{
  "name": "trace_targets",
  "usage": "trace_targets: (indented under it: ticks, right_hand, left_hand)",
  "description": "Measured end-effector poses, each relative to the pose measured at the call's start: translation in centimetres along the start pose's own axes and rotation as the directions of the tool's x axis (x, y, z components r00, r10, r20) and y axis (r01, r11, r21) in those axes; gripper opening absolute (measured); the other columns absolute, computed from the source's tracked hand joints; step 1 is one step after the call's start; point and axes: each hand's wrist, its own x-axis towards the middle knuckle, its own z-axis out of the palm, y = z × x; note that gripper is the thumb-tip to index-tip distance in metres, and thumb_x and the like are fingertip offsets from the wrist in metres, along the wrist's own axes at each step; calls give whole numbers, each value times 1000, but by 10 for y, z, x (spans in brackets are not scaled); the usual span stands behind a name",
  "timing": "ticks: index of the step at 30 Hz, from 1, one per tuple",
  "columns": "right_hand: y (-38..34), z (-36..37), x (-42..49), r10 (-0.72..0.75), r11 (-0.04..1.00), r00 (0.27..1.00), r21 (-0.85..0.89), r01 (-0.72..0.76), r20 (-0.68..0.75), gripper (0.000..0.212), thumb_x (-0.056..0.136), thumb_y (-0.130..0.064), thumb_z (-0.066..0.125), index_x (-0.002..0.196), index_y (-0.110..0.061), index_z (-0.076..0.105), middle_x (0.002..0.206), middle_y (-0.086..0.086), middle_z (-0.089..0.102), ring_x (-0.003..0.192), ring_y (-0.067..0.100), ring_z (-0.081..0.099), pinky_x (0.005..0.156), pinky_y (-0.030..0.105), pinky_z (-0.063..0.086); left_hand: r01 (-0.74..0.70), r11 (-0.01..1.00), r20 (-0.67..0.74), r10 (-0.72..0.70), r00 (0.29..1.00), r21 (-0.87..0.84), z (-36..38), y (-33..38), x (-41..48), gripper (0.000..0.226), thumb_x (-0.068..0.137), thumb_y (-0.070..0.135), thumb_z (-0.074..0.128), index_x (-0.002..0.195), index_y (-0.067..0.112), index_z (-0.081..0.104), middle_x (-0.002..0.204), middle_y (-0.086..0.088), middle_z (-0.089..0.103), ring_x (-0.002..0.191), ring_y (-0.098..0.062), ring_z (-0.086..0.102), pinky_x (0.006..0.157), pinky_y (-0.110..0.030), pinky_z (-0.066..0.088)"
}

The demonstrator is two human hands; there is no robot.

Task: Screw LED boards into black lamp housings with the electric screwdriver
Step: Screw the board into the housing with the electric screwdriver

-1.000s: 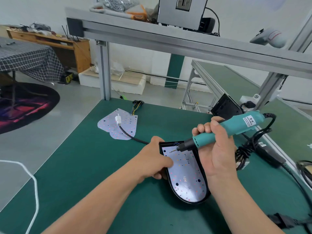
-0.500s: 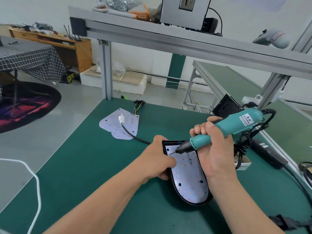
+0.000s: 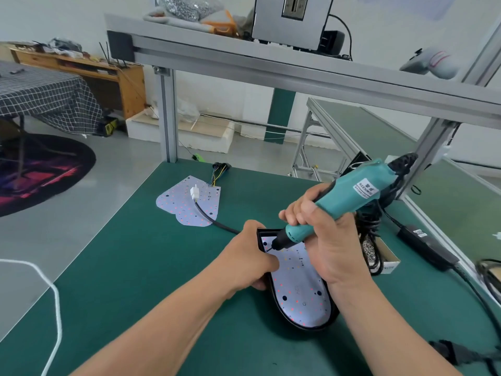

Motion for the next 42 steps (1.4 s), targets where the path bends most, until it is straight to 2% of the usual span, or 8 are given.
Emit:
trace_targets:
  ticks: [9,17,21,26,31,35,38,42]
  right_hand:
    - [-17,-16,-5,-73,994,996,83,68,48,29,93,-15,74,120,-14,63,100,14,68,99,36,64,96,49,52]
    - [-35,-52,-4,-11,987,935,144,67,-354,7,101,-17,56,104,-18,63,92,2,65,77,18,61,66,29,54]
    - [-45,-68,-4,13,977,891,197,86,-454,7,103,-23,56,103,-17,60,91,-1,61,70,11,54,58,21,47]
    - [-47,-68,-4,11,974,885,207,97,-466,6,103,-20,55,101,-17,59,90,-2,59,67,10,51,57,20,46]
    - [-46,-64,-6,11,972,899,217,93,-437,9,105,-19,53,101,-16,60,89,-1,59,65,10,52,57,20,47]
    - [-47,-63,-5,24,969,893,230,90,-450,8,105,-19,53,102,-15,59,89,-1,59,65,10,51,56,20,47]
    - [-46,-63,-5,25,967,890,236,94,-456,9,105,-17,52,101,-15,60,88,-1,59,65,10,50,56,20,46]
    - [-45,-63,-6,20,970,895,227,91,-445,10,105,-17,51,101,-15,60,88,0,59,65,10,51,56,20,46]
  left_hand:
    - [48,998,38,-47,998,-45,-2,-2,0,41,87,5,67,119,23,48,113,-13,70,86,-23,69,57,-32,59]
    - [38,990,55,-31,998,-134,-2,-3,2,46,90,6,65,125,32,52,111,-13,76,89,-25,76,65,-38,63]
    - [33,976,49,-23,999,-216,-2,-3,2,44,91,3,64,124,31,56,102,-14,77,87,-25,78,66,-40,64]
    - [8,986,-30,-14,999,-169,2,-5,5,31,99,15,57,119,38,58,91,-10,72,80,-23,69,75,-51,62]
    - [13,990,-69,-23,997,-142,2,-4,5,37,97,14,55,116,46,63,92,-14,69,79,-25,57,73,-40,45]
    - [25,984,-46,-33,998,-174,1,-2,4,44,96,9,55,122,44,59,113,-22,73,85,-26,66,77,-43,53]
    - [15,979,-16,-19,1000,-205,-1,-2,3,57,94,2,59,134,42,53,104,-17,75,84,-23,72,85,-49,60]
    - [-5,967,-30,-2,1000,-253,-3,2,2,63,94,-6,62,137,39,56,105,-17,77,79,-22,72,79,-41,58]
